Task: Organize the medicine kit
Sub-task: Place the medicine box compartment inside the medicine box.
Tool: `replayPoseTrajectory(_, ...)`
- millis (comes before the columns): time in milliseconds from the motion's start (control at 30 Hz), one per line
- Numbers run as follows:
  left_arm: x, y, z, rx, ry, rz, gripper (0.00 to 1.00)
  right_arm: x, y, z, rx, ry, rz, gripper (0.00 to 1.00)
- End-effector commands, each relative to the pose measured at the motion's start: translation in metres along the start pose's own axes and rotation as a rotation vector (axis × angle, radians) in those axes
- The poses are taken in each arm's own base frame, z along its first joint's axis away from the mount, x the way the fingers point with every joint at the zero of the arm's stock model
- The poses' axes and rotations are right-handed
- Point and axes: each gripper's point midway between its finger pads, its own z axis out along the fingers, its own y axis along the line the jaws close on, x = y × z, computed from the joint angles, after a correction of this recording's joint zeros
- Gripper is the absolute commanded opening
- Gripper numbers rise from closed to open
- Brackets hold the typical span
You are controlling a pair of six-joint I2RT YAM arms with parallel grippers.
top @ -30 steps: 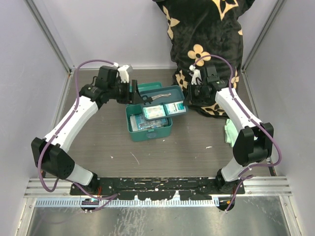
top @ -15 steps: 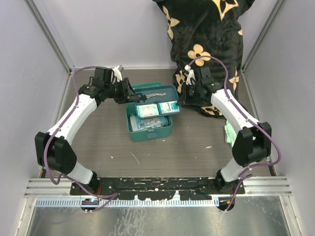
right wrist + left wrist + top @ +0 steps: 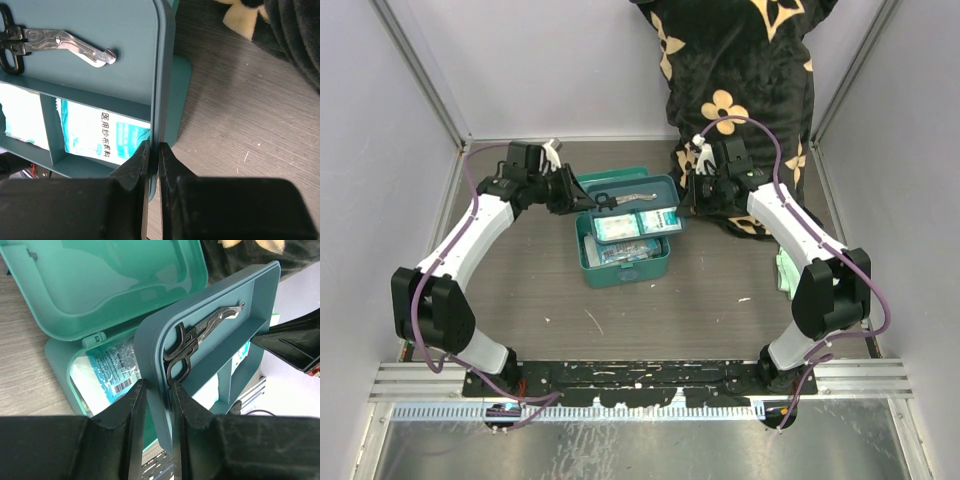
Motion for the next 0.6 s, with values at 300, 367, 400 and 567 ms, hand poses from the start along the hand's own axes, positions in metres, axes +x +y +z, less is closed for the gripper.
replayPoseTrajectory(300,-0.0051,-0.0180,-0.0193,0.085,-0.065,0.054,0.04,-0.0122,0.0563,-0.0241,-0.237,-0.076,-0.037,0.01)
replayPoseTrajectory(367,-0.0048,-0.0176,-0.0197,0.083,-0.068,0.059,0.08,-0.0138,0.0560,-0.0241,-0.229,-0.081,-0.033,0.01)
replayPoseTrajectory(400,-0.0045,-0.0169,-0.0198,0.080,-0.069,0.059,0.10,-0.0148,0.0564,-0.0244,-0.228,-0.083,-0.034,0.01)
replayPoseTrajectory(567,-0.0014,-0.0126,-0.0197,0.063,-0.064,0.050,0.28,-0.0167,0.0590,-0.0242,-0.230,-0.085,-0.038,0.01)
